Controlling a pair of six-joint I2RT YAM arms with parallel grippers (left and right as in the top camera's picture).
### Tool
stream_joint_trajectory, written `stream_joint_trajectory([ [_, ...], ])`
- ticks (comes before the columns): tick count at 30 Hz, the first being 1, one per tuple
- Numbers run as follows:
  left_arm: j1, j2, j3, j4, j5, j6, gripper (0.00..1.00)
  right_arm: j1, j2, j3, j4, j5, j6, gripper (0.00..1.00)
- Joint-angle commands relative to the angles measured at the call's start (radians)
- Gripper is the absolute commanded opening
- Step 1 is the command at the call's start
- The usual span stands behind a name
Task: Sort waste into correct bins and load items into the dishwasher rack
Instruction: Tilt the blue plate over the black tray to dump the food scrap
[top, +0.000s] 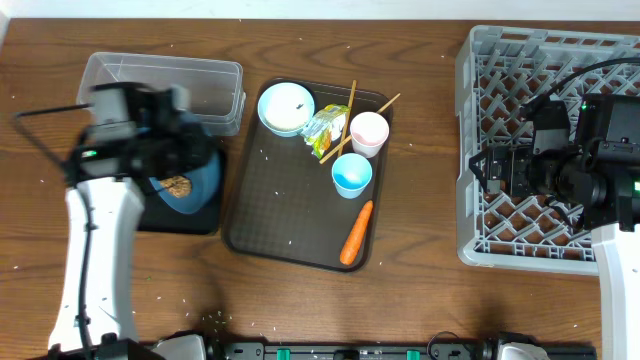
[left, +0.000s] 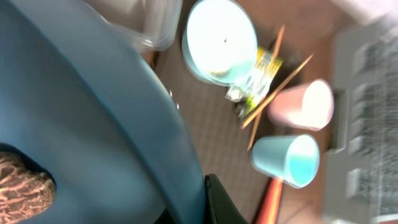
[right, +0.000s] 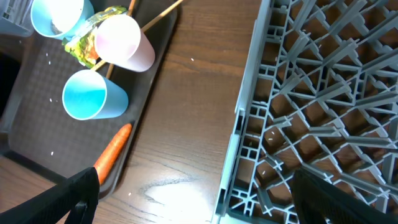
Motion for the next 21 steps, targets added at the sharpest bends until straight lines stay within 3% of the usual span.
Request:
stream_joint_trajectory([
  [1,0.138,-0.010,0.027,0.013,0.315,0.078,0.06,0.010,0.000,0.017,0.001,0.005,-0.007,0.92],
  [8,0.391,-0.001,-0.007,0.012,0.760,0.240,0.06,0.010,0.000,0.017,0.005,0.005,-0.007,0.92],
  [11,0.461,0.033,-0.029,0.013,0.878,0.316,0.06,0.010,0.000,0.017,0.011,0.005,-0.007,0.92],
  [21,0.507,0.199,-0.081,0.016,0.940,0.394,0.06,0.010,0.000,0.017,0.016,0.004,-0.007,0.93],
])
